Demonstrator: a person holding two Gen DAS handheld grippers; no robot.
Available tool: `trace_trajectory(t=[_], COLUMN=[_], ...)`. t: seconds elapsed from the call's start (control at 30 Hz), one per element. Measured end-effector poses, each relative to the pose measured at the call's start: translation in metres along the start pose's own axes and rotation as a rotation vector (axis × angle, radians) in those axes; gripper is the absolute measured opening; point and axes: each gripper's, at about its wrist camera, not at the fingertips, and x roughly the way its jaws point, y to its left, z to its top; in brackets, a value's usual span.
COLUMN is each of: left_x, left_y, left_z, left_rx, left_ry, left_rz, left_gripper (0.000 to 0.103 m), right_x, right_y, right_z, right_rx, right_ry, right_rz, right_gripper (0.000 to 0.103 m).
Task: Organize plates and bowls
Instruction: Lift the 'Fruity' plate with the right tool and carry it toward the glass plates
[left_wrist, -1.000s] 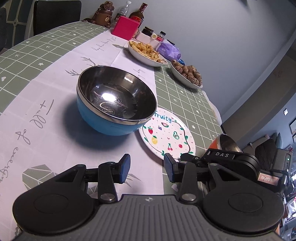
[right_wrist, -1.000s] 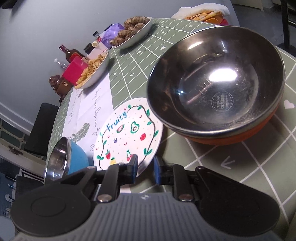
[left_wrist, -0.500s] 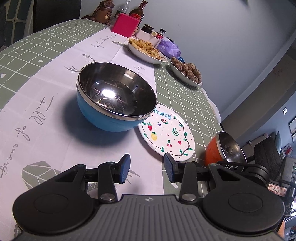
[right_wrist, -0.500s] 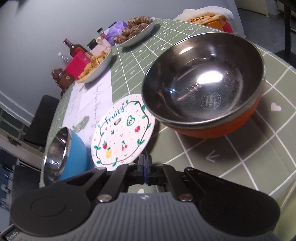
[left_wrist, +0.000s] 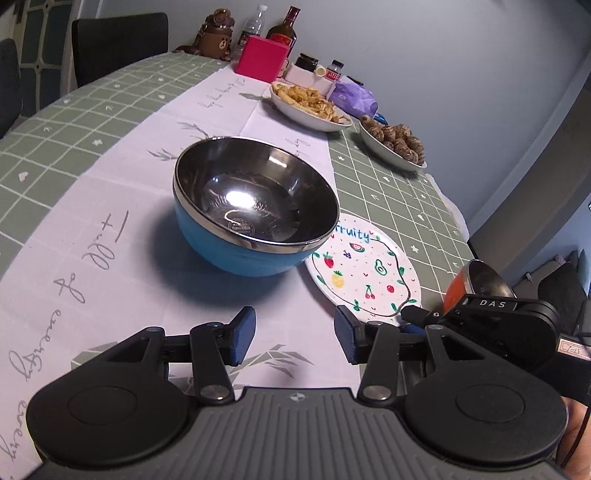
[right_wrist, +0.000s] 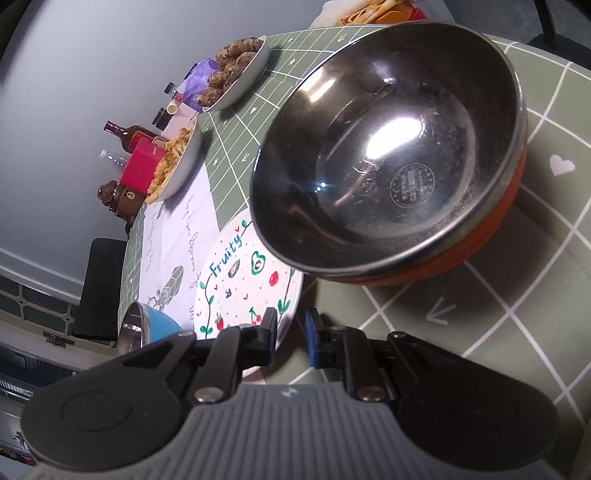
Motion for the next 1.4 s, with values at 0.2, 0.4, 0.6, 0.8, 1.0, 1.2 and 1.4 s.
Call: trace_trajectory(t=[0.2, 0.4, 0.6, 0.8, 1.0, 1.2, 1.4], left_x=[0.0, -0.001, 0.0, 0.0, 0.005, 0.01, 0.014], left_y=[0.0, 0.0, 0.007, 0.01, 0.012, 0.016, 0.014], left_z=[-0.001, 0.0, 0.001, 0.001, 0.002, 0.003, -0.001], left_rx=[-0.004, -0.012, -0.041, -0.066, -0.064, -0.049, -0.023], left_ry=[0.012, 0.012, 0.031, 0.029, 0.069, 0.123, 0.147], left_rz=[-0.014, -0.023, -0.046, -0.117, -0.107, -0.098, -0.09], left_gripper=[0.055, 0.055, 0.055, 0.061, 0.062, 0.053, 0.046], right_x=[0.005, 0.003, -0.009, -0.032, -0.05, -0.066, -0.063], right_y=[-0.006, -0.009, -0.007, -0.008, -0.006, -0.011, 0.005], right_z=[0.003, 0.001, -0.002, -0.012, -0.029, -0.048, -0.056], right_rx=[0.096, 0.114, 0.078, 0.01, -0.07, -0.169, -0.376], right_ry=[0.002, -0.007, 0.011, 0.061, 0.146, 0.253, 0.257], right_rz=[0.031, 0.016, -0.02, -0.042, -0.073, -0.114, -0.138], right_gripper=[0.014, 0.003, 0.003, 0.004, 0.005, 0.006, 0.016])
